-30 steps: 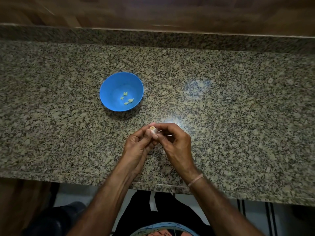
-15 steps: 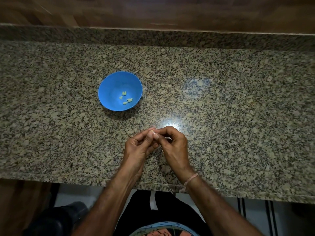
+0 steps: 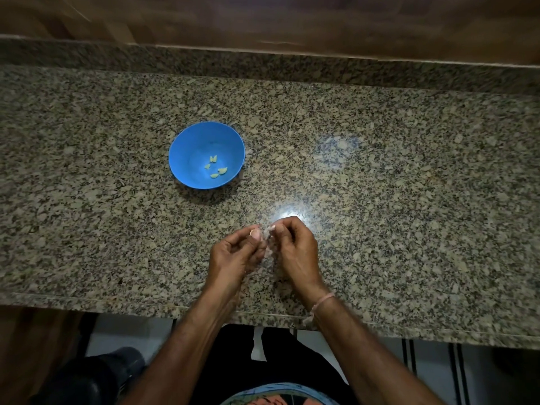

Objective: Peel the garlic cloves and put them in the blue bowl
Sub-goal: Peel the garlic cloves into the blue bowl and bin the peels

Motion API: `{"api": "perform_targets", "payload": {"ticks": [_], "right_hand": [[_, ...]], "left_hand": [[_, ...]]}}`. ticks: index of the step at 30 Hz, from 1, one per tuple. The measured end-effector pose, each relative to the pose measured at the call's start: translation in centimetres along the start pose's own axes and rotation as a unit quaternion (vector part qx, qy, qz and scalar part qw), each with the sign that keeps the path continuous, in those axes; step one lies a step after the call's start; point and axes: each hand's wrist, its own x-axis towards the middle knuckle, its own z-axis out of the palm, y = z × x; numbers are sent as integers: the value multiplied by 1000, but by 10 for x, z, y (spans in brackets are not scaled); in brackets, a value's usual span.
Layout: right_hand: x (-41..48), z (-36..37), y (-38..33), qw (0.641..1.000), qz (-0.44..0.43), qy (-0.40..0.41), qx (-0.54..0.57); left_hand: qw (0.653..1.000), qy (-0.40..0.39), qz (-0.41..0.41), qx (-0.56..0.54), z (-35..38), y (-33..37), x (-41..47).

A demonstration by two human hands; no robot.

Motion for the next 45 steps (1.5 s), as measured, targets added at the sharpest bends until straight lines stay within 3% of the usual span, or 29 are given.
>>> {"api": "perform_targets", "payload": {"ticks": [2, 5, 10, 12, 16, 20, 29, 39, 45], "right_hand": [[2, -3, 5, 999, 32, -3, 17], [1, -5, 14, 997, 56, -26, -36], [1, 4, 11, 987, 67, -27, -144], [1, 9, 9, 977, 55, -29, -203], [-3, 20, 10, 958, 29, -32, -282], [-7, 28, 13, 945, 13, -4, -325], [0, 30, 6, 946, 46, 5, -319], [-2, 38, 12, 913, 6, 22, -408], [0, 37, 11, 923, 24, 42, -382]], "left_hand": [[981, 23, 87, 172, -11, 5, 9], [894, 43, 219, 389, -27, 9, 33], [801, 6, 294, 521, -42, 5, 60], [783, 26, 310, 539, -47, -2, 54], [789, 73, 302, 530, -58, -31, 28], [764, 58, 320, 558, -65, -45, 23], [774, 30, 312, 550, -70, -41, 25], [775, 17, 292, 560, -69, -37, 24], [773, 12, 286, 566, -69, -35, 25]]}}
